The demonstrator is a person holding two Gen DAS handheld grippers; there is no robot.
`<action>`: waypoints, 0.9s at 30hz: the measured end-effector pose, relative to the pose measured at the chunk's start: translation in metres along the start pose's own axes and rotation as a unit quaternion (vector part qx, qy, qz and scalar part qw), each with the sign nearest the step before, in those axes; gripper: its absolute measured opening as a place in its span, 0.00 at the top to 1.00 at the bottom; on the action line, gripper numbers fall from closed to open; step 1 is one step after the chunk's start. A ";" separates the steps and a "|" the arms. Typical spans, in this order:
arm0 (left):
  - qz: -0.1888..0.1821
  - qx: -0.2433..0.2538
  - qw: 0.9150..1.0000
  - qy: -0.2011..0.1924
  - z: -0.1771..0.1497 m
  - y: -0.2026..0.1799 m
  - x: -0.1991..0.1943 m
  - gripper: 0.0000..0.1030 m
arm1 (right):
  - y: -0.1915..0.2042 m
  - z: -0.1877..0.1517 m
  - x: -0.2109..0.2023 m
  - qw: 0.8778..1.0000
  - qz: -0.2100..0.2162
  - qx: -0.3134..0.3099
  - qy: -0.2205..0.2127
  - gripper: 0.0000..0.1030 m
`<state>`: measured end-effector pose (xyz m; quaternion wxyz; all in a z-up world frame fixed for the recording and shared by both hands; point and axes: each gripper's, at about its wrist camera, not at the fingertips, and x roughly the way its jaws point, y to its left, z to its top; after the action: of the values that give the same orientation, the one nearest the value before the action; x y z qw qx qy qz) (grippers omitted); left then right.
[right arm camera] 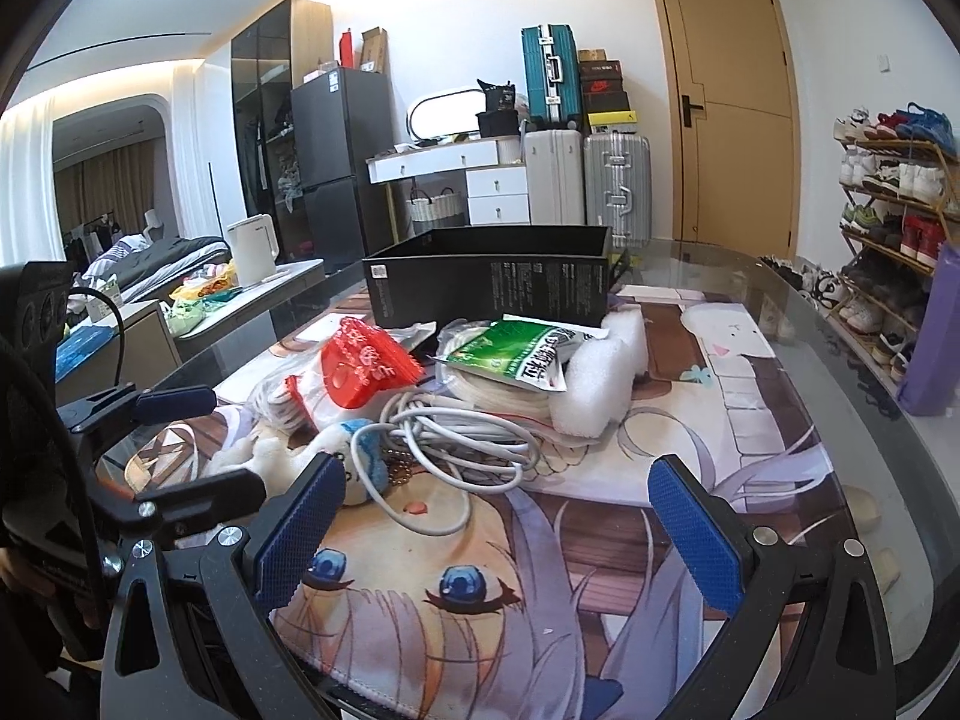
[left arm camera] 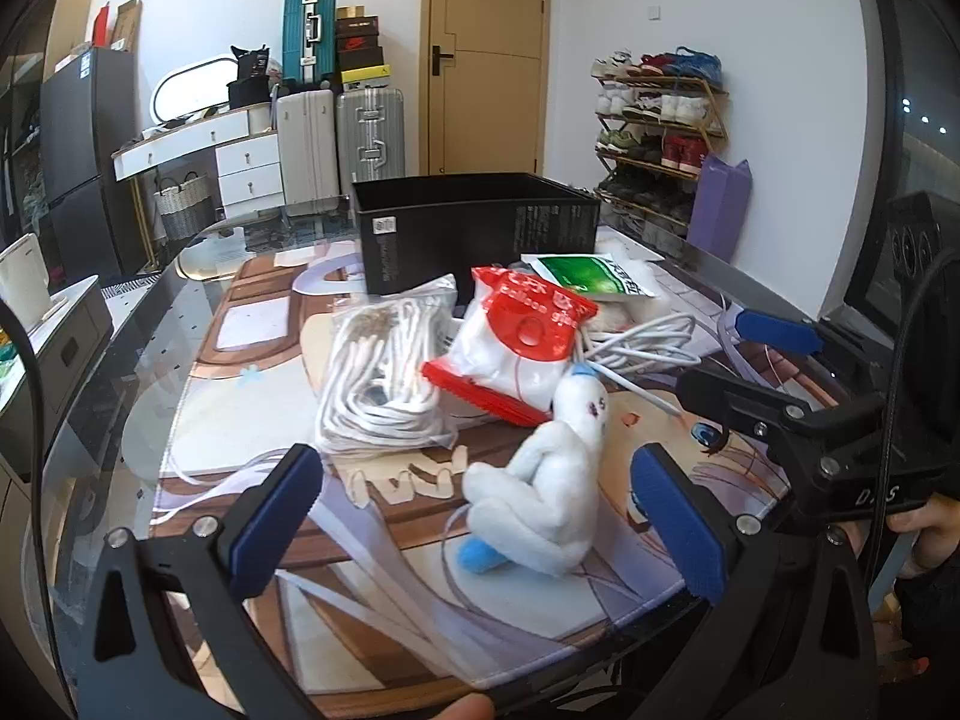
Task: Organize soft objects
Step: 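Close the left gripper on the white plush doll and lift it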
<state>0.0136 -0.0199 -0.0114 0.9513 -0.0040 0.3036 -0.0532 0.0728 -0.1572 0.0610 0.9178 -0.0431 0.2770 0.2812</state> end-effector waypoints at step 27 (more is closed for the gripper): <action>-0.075 0.044 0.996 0.009 -0.006 -0.016 -0.010 0.66 | -0.002 -0.001 0.001 1.000 0.004 0.003 0.000 0.01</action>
<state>0.0010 -0.0342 -0.0097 0.9410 0.0151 0.3087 -0.1380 0.0744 -0.1581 0.0595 0.9168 -0.0396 0.2781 0.2840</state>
